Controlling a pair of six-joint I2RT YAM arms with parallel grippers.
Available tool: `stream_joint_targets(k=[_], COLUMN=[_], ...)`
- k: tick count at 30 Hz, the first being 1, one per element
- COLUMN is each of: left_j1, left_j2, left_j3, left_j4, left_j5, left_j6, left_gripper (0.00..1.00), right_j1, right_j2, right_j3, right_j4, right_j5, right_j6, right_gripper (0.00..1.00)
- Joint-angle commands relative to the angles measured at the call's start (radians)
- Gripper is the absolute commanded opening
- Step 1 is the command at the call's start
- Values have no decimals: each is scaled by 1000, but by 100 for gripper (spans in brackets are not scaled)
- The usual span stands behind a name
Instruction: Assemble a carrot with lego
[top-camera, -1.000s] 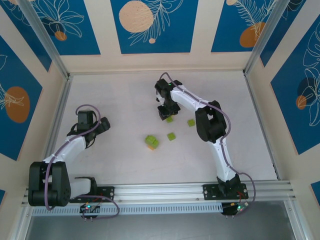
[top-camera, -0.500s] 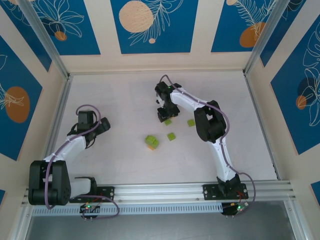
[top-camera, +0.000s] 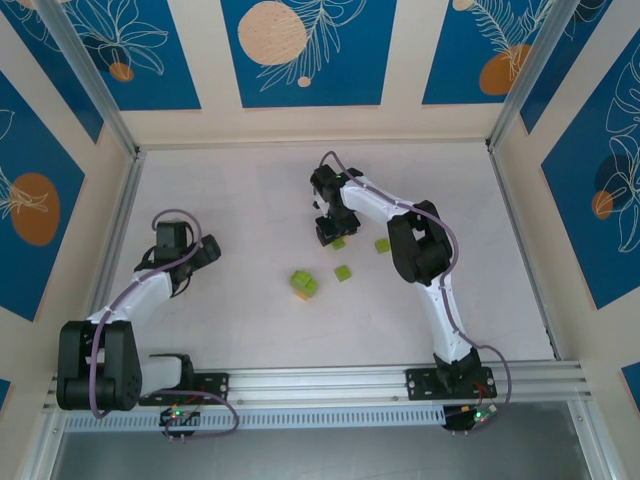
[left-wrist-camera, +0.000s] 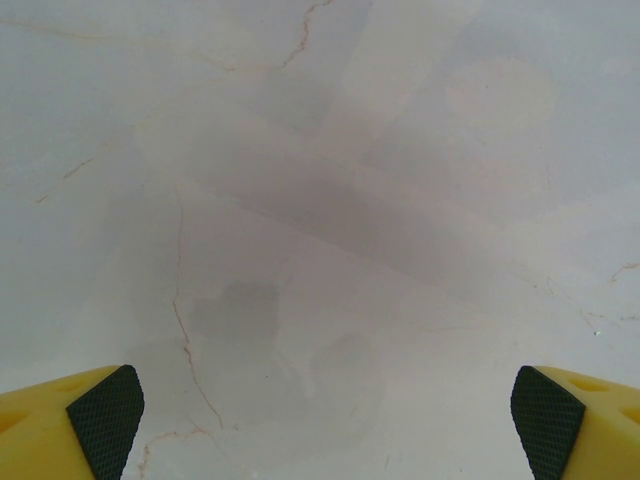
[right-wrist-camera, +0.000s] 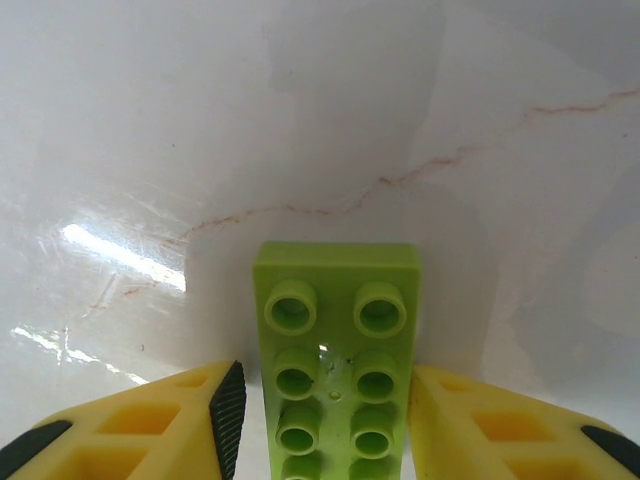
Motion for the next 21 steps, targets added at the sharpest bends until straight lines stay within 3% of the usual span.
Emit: stream_joint_targets(k=[1,11,21], left_j1=[17,18,18], left_j2=[2,-1,-2], left_j3=[3,2,0], left_j4=[8,8,8], left_j5=[3,1,0], left_j6=[-11,-11,-11], left_gripper=[97,97,97], right_j1=[-3,1,12], right_j2=[14,24,-93], right_j3=[33,46,15], right_j4=[-14,-25,-67], right_j5=[4,6,2], right_j6=[-12,-18,-31], right_gripper=[47,36,34])
